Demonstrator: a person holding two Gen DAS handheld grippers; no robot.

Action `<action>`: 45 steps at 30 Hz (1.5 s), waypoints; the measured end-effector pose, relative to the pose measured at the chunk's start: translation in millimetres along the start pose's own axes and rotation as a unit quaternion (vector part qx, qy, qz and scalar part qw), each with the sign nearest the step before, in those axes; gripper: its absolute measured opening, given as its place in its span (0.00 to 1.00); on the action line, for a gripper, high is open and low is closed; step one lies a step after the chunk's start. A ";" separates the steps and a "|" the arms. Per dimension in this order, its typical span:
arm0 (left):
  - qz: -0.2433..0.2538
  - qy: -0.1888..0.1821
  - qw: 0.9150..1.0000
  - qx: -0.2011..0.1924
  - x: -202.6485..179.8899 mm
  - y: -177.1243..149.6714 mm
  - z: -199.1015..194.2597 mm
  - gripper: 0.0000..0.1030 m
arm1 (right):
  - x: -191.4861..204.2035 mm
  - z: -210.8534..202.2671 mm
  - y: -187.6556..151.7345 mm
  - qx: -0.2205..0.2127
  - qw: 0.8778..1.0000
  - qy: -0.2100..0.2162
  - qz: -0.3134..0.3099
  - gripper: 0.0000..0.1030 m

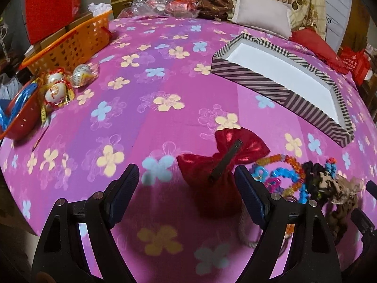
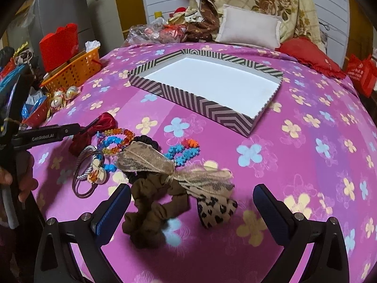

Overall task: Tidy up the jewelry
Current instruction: 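Grasp the red satin bow with the left tool while the right tool grasps the brown scrunchie, then carry the brown scrunchie with the right tool into the tray and release it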

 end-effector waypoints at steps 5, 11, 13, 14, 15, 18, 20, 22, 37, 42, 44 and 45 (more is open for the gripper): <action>0.009 -0.002 1.000 0.013 -1.5 6.5 14.3 0.81 | 1.5 16.3 7.0 0.014 1.000 0.001 -0.013 0.99; 0.023 -0.008 0.999 0.027 -8.0 5.3 27.2 0.81 | 4.8 28.4 4.9 0.022 0.999 0.022 -0.012 0.78; 0.025 -0.013 0.999 0.032 -9.4 4.4 29.8 0.81 | 5.1 31.1 3.3 0.024 0.999 0.029 -0.010 0.69; 0.027 -0.013 0.999 0.030 -10.1 4.2 30.3 0.81 | 5.1 32.0 2.7 0.025 0.999 0.031 -0.009 0.60; 0.029 -0.012 0.999 0.028 -10.6 4.3 30.6 0.80 | 5.4 32.4 2.0 0.024 0.999 0.036 -0.007 0.56; 0.038 -0.019 0.999 0.018 -14.1 4.4 29.6 0.55 | 7.1 31.1 0.2 0.020 0.999 0.043 -0.012 0.44; 0.047 -0.019 0.999 0.015 -17.3 5.0 27.7 0.40 | 8.9 30.1 -1.2 0.018 0.999 0.049 -0.014 0.34; 0.053 -0.024 0.998 0.014 -21.0 4.0 25.6 0.26 | 10.3 28.5 -2.2 0.015 0.998 0.058 -0.012 0.32; 0.058 -0.064 0.995 -0.051 -31.3 21.0 -42.3 0.14 | 1.8 -14.3 15.4 -0.035 0.997 0.073 0.007 0.29; 0.063 -0.065 0.994 -0.061 -42.5 34.0 -51.0 0.14 | -6.5 -28.1 29.1 -0.052 0.996 0.071 0.010 0.29; 0.066 -0.066 0.994 -0.064 -48.7 38.4 -53.9 0.14 | -10.4 -32.5 34.8 -0.058 0.995 0.074 0.014 0.29; 0.068 -0.069 0.993 -0.066 -52.8 41.5 -55.6 0.14 | -12.6 -34.7 37.9 -0.061 0.995 0.074 0.016 0.29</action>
Point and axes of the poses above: each gripper's, at about its wrist camera, not at the fingertips, and z roughly the way its jaws point, x to its left, y to its top, the point moved 8 cm from there along z, roughly the way its jaws point, and after that the axes turned 12 degrees about x, right-handed, at the moved point
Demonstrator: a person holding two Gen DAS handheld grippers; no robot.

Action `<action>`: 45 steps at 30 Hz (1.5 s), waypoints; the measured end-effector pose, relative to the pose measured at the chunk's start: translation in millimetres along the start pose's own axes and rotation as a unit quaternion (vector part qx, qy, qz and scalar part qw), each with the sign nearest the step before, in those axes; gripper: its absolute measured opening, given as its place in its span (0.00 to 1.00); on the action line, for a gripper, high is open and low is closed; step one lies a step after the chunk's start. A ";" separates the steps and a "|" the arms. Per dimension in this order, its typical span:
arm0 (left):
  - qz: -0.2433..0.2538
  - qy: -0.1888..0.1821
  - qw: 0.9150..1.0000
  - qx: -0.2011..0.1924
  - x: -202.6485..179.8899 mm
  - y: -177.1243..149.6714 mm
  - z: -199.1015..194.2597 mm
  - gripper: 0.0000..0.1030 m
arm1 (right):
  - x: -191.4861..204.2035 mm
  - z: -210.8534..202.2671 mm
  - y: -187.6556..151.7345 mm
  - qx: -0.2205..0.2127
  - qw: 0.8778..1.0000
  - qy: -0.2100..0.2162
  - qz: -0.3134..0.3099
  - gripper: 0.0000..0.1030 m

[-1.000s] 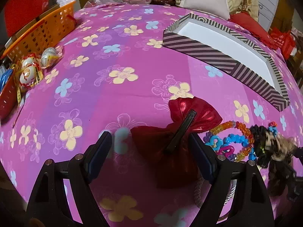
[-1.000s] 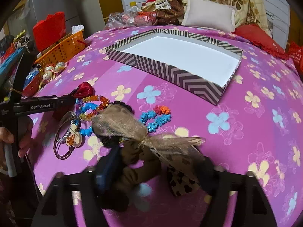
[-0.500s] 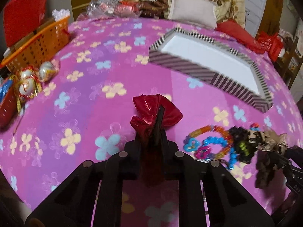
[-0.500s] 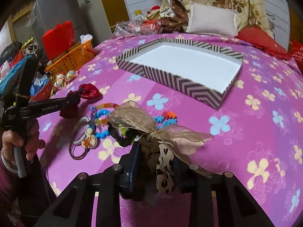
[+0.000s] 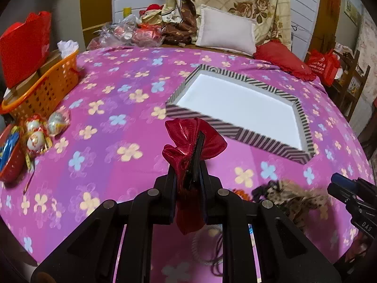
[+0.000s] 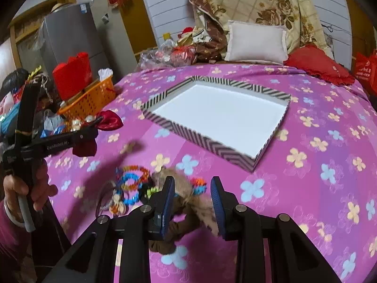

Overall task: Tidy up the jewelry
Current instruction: 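Carry the brown scrunchie with the right tool into the tray and release it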

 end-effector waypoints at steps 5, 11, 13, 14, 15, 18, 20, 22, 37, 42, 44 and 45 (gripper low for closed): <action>0.011 -0.002 1.000 -0.009 -15.7 15.1 -1.0 0.14 | -8.1 -3.7 13.9 -0.005 1.000 -0.008 0.000 0.29; 0.015 -0.006 1.000 -0.010 -26.8 27.7 1.7 0.14 | 1.2 13.0 1.2 0.034 0.999 -0.004 -0.020 0.57; 0.014 -0.009 1.000 -0.009 -28.2 28.8 2.6 0.14 | 3.4 24.4 -8.5 0.048 0.998 -0.003 -0.026 0.59; 0.014 -0.010 1.000 -0.008 -28.9 28.9 3.3 0.14 | 6.0 34.1 -14.8 0.063 0.998 0.000 -0.030 0.59; 0.015 -0.010 1.000 -0.008 -29.8 28.5 4.0 0.14 | 8.3 41.4 -19.7 0.075 0.997 0.003 -0.035 0.59; 0.017 -0.009 1.000 -0.003 -31.9 25.9 6.7 0.14 | 11.5 61.2 -28.6 0.093 0.995 -0.005 -0.047 0.44; 0.017 -0.007 1.000 -0.001 -31.3 24.4 7.6 0.14 | 9.3 66.0 -31.2 0.098 0.994 0.007 -0.039 0.19; 0.016 -0.006 1.000 -0.001 -29.6 23.7 7.5 0.14 | 7.2 59.3 -31.7 0.089 0.995 0.017 -0.033 0.16; 0.010 -0.006 1.000 -0.008 -29.4 36.3 2.2 0.14 | 1.6 -1.1 13.4 0.001 1.000 0.022 -0.019 0.05; 0.012 -0.014 1.000 -0.016 -34.4 50.9 0.1 0.15 | -9.7 -15.5 43.7 -0.028 0.999 0.015 -0.011 0.05; 0.012 -0.017 1.000 -0.018 -36.9 58.9 1.4 0.15 | -16.5 -16.7 55.7 -0.036 0.999 0.008 -0.004 0.05; 0.012 -0.020 1.000 -0.017 -38.5 63.4 3.3 0.15 | -21.2 -16.3 62.4 -0.041 0.999 0.006 0.003 0.05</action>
Point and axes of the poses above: each gripper's, at about its wrist camera, not at the fingertips, and z roughly the way its jaws point, x to its left, y to its top, the point moved 8 cm from there along z, roughly the way its jaws point, and after that the axes turned 12 degrees about x, right-handed, at the moved point
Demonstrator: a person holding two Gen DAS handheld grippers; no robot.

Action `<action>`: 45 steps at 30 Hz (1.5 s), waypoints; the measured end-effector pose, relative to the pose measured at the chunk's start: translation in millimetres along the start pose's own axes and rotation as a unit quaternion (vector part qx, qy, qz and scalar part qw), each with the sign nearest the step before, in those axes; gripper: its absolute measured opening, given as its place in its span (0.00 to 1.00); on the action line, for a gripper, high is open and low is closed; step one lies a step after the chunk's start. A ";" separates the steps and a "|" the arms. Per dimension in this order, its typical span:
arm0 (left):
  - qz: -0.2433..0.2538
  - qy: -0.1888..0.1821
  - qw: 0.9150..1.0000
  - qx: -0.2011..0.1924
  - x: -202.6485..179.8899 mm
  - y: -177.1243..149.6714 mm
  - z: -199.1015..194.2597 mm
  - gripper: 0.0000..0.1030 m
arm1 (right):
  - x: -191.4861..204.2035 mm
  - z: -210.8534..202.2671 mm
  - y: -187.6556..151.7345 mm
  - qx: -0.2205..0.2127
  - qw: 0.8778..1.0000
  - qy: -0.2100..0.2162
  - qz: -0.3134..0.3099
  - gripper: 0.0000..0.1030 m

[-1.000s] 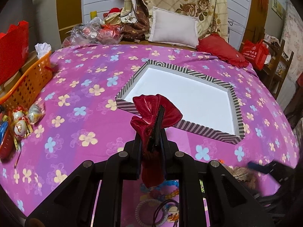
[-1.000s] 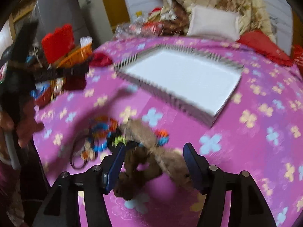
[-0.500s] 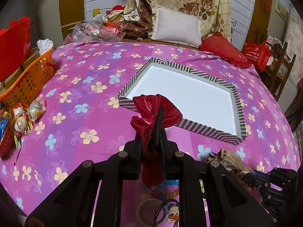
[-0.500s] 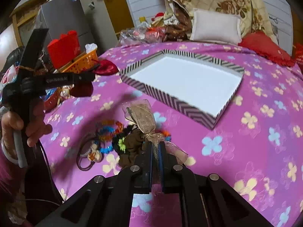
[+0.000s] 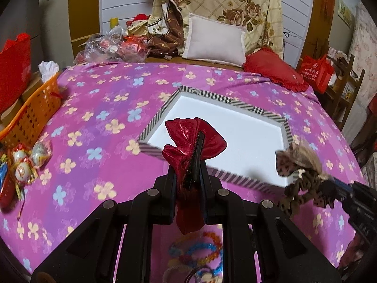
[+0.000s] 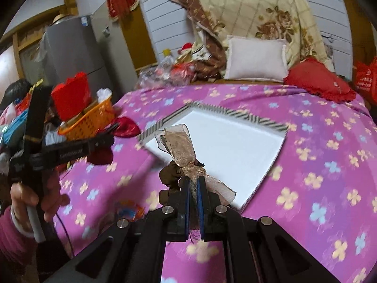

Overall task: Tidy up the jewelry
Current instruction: 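Carry the brown scrunchie with the right tool into the tray and release it, then lower the red bow into the tray and open the left tool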

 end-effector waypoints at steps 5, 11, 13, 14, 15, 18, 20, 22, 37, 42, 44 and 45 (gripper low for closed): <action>0.002 -0.003 1.000 0.013 -4.8 21.9 22.6 0.15 | -24.7 12.8 29.7 -0.013 0.999 -0.018 0.028 0.05; -0.009 0.023 0.998 0.049 6.5 45.1 74.3 0.15 | -48.2 47.8 42.2 0.003 0.998 -0.030 0.050 0.05; -0.008 0.039 0.997 0.066 12.0 47.5 94.0 0.15 | -52.7 63.3 39.1 0.018 0.998 -0.026 0.057 0.05; -0.007 0.046 0.996 0.074 14.8 47.3 102.5 0.15 | -54.4 69.4 36.3 0.025 0.998 -0.022 0.060 0.05; -0.007 0.051 0.995 0.085 17.8 45.7 111.7 0.15 | -55.2 73.3 33.3 0.030 0.997 -0.019 0.061 0.05; -0.005 0.053 0.993 0.101 22.7 38.9 124.0 0.15 | -57.5 81.1 26.2 0.041 0.997 -0.017 0.059 0.05; 0.001 0.054 0.994 0.097 23.1 35.5 123.9 0.15 | -60.2 83.0 22.7 0.047 0.997 -0.019 0.057 0.05; 0.003 0.052 0.994 0.100 22.2 30.4 120.2 0.15 | -64.1 85.3 17.9 0.055 0.997 -0.023 0.058 0.05; -0.006 0.048 0.993 0.108 18.8 -13.2 92.8 0.16 | -69.0 95.2 -9.2 0.100 0.993 -0.046 0.049 0.11; 0.004 0.051 0.995 0.082 14.5 -6.1 76.6 0.22 | -59.7 74.2 -4.2 0.071 0.995 -0.055 0.039 0.53; 0.009 0.048 0.996 0.075 12.0 -1.2 72.7 0.33 | -55.4 65.2 -2.6 0.062 0.996 -0.055 0.039 0.54; 0.009 0.047 0.996 0.071 11.2 1.5 70.8 0.41 | -52.6 59.8 -2.3 0.057 0.996 -0.052 0.040 0.54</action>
Point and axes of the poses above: each gripper's, at about its wrist camera, not at the fingertips, and z roughly the way its jaws point, x to its left, y to its top, the point moved 8 cm from there along z, roughly the way its jaws point, and after that the axes turned 12 degrees about x, right-handed, at the moved point
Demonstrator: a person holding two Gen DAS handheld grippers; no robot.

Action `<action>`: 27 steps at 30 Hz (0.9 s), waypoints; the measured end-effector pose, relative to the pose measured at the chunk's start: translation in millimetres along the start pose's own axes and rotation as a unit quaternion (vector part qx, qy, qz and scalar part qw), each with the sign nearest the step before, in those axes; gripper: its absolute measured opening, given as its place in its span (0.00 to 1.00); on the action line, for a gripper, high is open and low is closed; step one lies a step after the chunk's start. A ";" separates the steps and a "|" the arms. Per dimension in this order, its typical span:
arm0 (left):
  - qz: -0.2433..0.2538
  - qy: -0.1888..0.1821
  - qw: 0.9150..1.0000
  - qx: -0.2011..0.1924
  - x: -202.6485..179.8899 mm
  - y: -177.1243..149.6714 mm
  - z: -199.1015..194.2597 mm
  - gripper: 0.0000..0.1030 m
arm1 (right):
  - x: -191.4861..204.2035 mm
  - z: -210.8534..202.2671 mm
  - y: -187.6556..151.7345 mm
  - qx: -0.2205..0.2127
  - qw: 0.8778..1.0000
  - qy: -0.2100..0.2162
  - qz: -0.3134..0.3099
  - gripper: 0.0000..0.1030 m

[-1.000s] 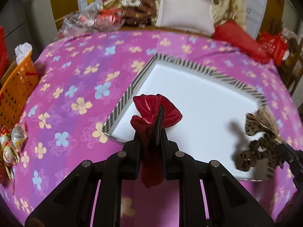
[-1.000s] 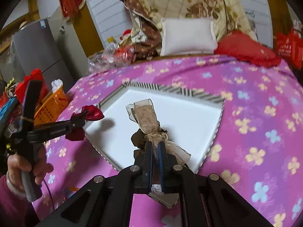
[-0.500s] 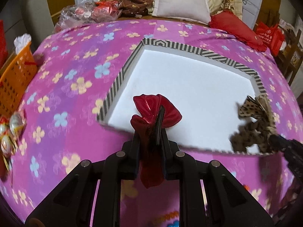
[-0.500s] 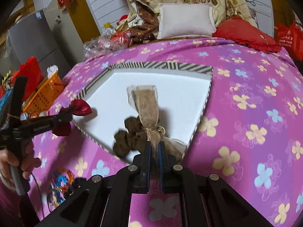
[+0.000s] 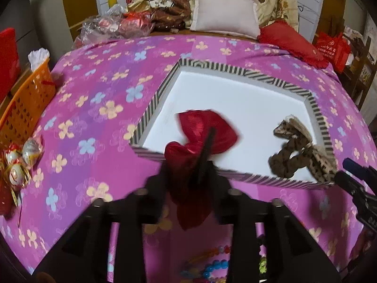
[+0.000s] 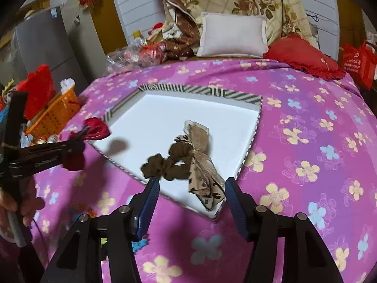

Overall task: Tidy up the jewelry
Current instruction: 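Lower the red bow into the tray and open the left tool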

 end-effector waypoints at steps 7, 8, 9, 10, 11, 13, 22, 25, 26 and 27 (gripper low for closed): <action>-0.005 -0.001 1.000 -0.024 -1.4 2.0 -20.8 0.60 | 16.8 -38.9 -11.9 -0.033 0.999 0.012 -0.004 0.72; -0.008 -0.003 1.000 -0.026 -0.4 1.2 -24.0 0.61 | 19.0 -42.1 -13.8 -0.035 0.999 0.009 -0.006 0.75; -0.011 -0.005 1.000 -0.027 1.0 0.5 -26.7 0.61 | 20.8 -46.6 -16.4 -0.038 0.999 0.007 -0.009 0.75; -0.015 -0.007 0.999 -0.028 2.9 -0.4 -29.6 0.61 | 22.2 -50.1 -18.6 -0.039 0.999 0.008 -0.011 0.75; -0.020 -0.009 0.999 -0.030 5.8 -1.0 -33.0 0.61 | 24.4 -53.7 -21.2 -0.040 0.999 0.010 -0.012 0.75; -0.030 -0.012 0.999 -0.034 11.6 -2.5 -39.4 0.61 | 27.1 -58.9 -25.3 -0.042 0.999 0.015 -0.011 0.75; -0.049 -0.014 0.998 -0.037 32.2 -23.3 -56.8 0.61 | 51.8 -57.5 -37.6 -0.026 0.998 0.035 -0.034 0.75; -0.045 -0.011 0.998 -0.032 36.2 -35.3 -56.2 0.61 | 59.1 -50.8 -43.4 -0.013 0.998 0.037 -0.041 0.75; -0.044 -0.010 0.999 -0.029 37.2 -39.3 -55.1 0.61 | 61.3 -48.7 -45.3 -0.009 0.998 0.037 -0.044 0.75; -0.044 -0.009 0.999 -0.026 38.8 -43.8 -54.1 0.61 | 63.2 -46.5 -47.7 -0.005 0.998 0.038 -0.046 0.75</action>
Point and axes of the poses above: each gripper's, at about its wrist camera, not at the fingertips, and z roughly the way its jaws point, x to its left, y to its top, the point moved 8 cm from there along z, roughly the way its jaws point, and after that the axes turned 12 degrees about x, right-handed, at the moved point
